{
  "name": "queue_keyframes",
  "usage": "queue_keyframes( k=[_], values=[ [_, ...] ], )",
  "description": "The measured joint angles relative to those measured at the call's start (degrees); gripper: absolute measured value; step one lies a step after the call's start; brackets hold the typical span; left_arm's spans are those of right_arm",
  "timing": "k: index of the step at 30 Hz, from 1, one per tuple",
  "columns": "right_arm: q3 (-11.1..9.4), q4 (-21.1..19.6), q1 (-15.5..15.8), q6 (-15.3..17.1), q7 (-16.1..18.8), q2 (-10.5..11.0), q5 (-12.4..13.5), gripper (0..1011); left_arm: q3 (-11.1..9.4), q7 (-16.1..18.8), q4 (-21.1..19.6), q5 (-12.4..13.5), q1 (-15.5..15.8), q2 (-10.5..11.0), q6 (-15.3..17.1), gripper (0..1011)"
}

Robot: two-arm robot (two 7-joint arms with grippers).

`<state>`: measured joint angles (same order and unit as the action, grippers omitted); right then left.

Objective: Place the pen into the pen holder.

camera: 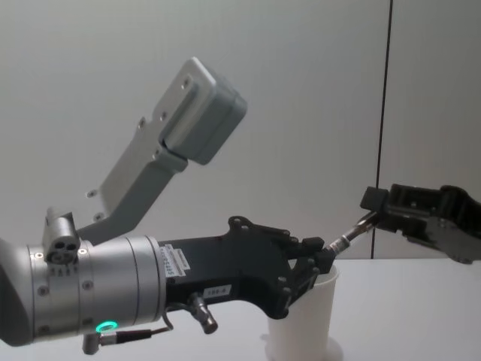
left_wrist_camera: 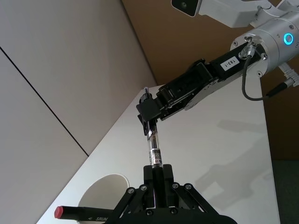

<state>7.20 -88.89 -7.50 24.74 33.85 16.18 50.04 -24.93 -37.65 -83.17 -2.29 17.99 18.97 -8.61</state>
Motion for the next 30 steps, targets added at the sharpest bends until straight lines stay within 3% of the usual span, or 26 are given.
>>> queue_keyframes(
  k=[10,22,30],
  values=[
    [0.3,0.4,-0.3,-0.3,-0.2,0.2,1.7,159,0.0,0.0,0.0,0.0,0.0,0.0,0.0,131],
    [0.7,0.4,-0.4,-0.7,-0.6,0.6,2.6,153,0.0,0.0,0.0,0.0,0.0,0.0,0.0,151],
    [1.1,0.4,-0.4,-1.0,-0.7,0.8,2.9,151,0.0,0.0,0.0,0.0,0.0,0.0,0.0,416]
  ],
)
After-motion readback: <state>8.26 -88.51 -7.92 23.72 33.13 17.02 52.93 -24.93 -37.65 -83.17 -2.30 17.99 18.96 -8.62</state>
